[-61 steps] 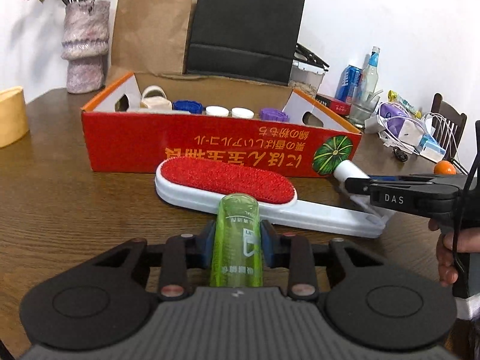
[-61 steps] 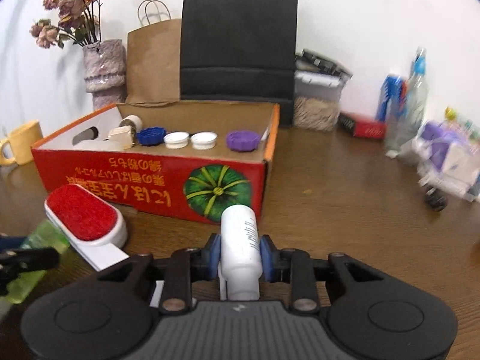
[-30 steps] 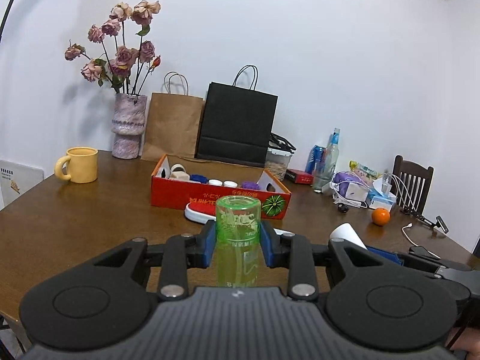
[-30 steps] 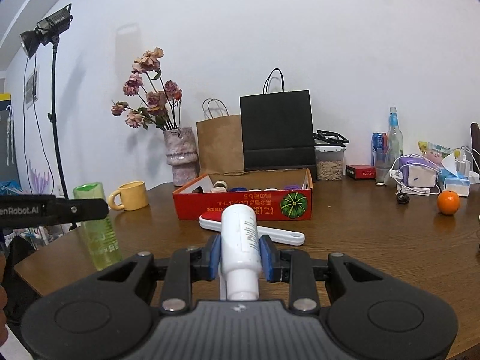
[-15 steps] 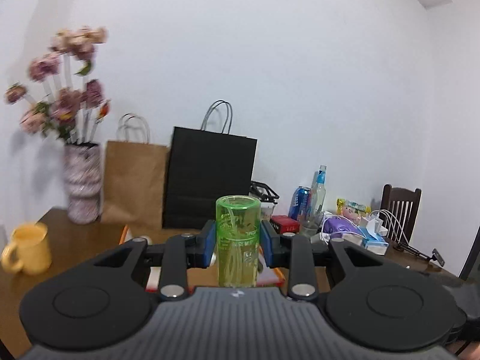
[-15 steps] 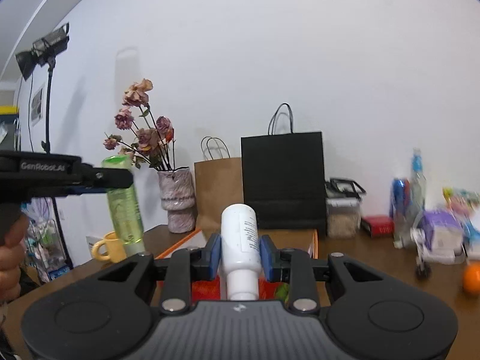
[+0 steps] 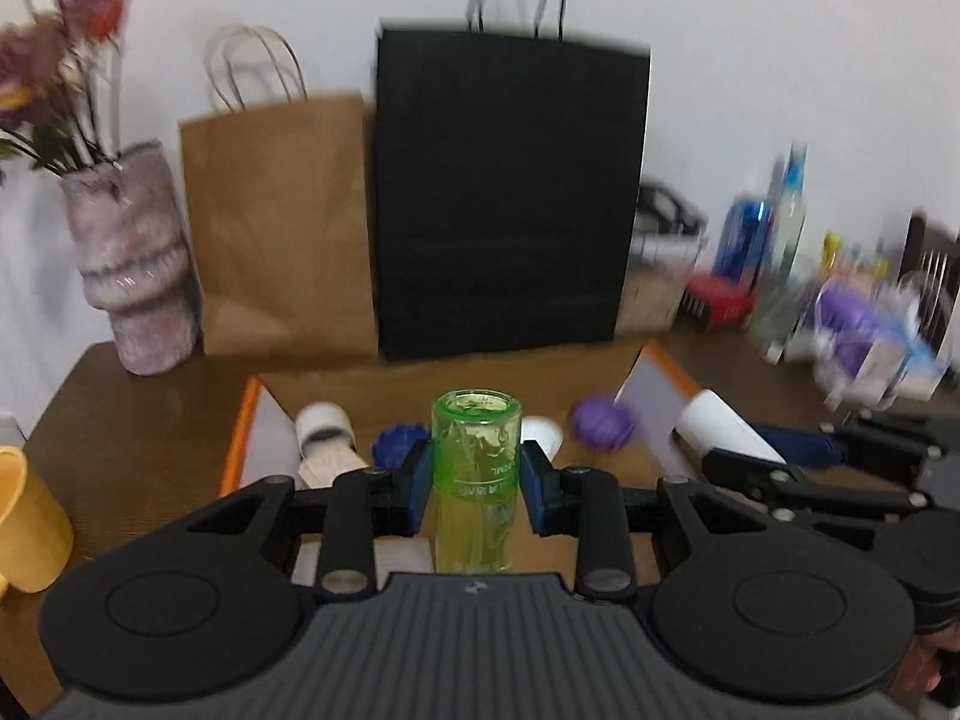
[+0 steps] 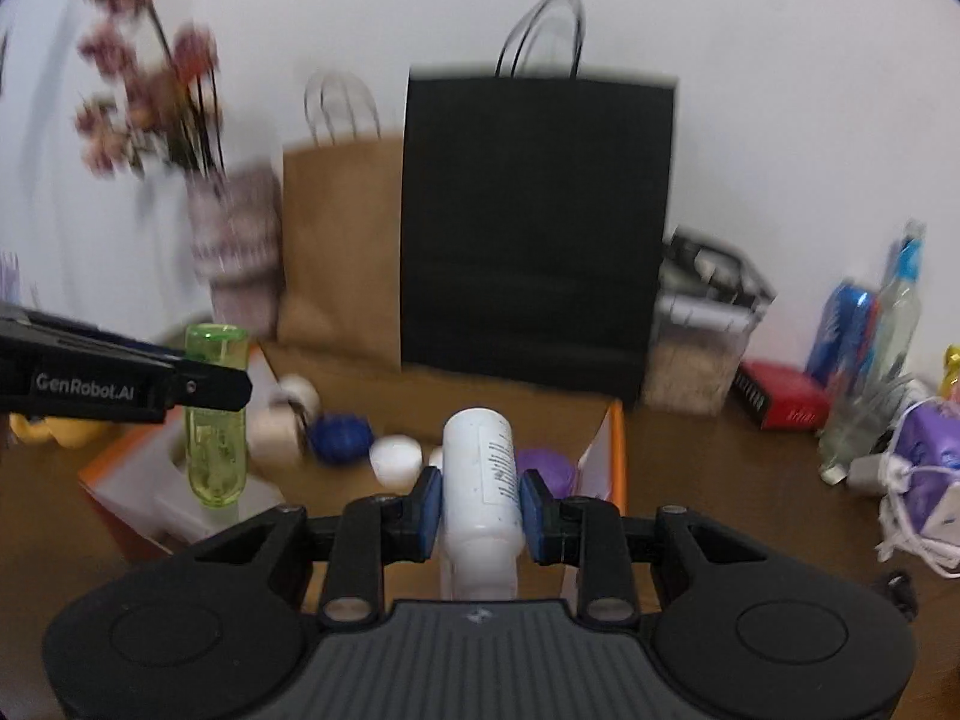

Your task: Organize rigid objects

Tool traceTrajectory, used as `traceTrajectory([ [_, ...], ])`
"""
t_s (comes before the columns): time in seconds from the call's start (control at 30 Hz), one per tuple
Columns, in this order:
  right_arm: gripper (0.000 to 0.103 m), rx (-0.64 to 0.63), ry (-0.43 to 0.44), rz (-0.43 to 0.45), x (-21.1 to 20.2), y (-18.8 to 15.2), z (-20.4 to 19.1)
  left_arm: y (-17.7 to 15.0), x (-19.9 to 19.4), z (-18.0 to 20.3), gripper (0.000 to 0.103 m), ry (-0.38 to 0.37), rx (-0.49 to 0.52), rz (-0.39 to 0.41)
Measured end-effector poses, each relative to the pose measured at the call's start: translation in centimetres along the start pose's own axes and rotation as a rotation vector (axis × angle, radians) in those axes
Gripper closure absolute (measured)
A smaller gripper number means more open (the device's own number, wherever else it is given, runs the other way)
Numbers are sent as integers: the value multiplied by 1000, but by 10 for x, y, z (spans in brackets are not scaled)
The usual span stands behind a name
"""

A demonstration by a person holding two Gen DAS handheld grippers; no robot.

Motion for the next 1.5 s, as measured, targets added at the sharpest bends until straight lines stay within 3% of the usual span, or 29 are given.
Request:
traceTrajectory([
  [0.1,76,-13,-34,-53,33,-12,0,-15,30,5,72,-9,30,-33],
  [0.17,75,-11,-51,-72,46,-20,-1,-18,36,13,71,-15,64,11],
  [0.23,75,-5,-55,-90,57,-27,-1,-20,43,22,69,-24,96,7],
  [0.27,75,-3,-59,-99,62,-30,0,-22,51,29,59,-56,110,-26],
  [0.33,76,0,-66,-110,67,-36,1,-27,61,39,48,-113,126,-74],
  [0.4,75,-32,-98,-91,64,-37,1,-30,64,42,43,-101,111,-61],
  [0.47,74,-37,-108,-76,58,-37,2,-31,64,37,31,-118,73,-53],
  [0.57,73,-29,-94,-42,46,-31,5,-27,58,27,29,-165,7,-50],
  [0.8,71,7,-93,39,-2,-2,9,-12,23,-1,29,-74,-15,-25],
  [1.0,69,0,-79,80,-57,12,-3,-11,-44,-12,22,-37,2,58],
  [1.13,57,2,-53,119,-97,11,-15,-23,-100,-13,20,2,-6,153],
  [1.23,47,4,-12,159,-123,1,-26,-41,-140,-10,8,43,-16,286],
  [1.3,27,5,5,233,-141,-11,-34,-57,-166,-8,4,80,-28,406],
  [1.33,8,3,5,293,-151,-19,-37,-65,-177,-7,2,88,-30,447],
  [1.37,0,2,-5,360,-161,-28,-41,-73,-187,-5,1,93,-34,483],
  [1.43,0,14,-25,447,-175,-45,-45,-87,-200,-3,1,95,-49,527],
  [1.5,0,33,-17,450,-184,-58,-49,-99,-210,-2,1,95,-59,548],
])
Point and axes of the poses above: each gripper's, at about its wrist camera, not at the fingertips, and x roughly the way its jaws point, z to its right, y to its top, the point moved 4 cm from there along x, roughly the way its jaws point, and after that the axes turned 4 degrees about y, right-handed, at the moved point
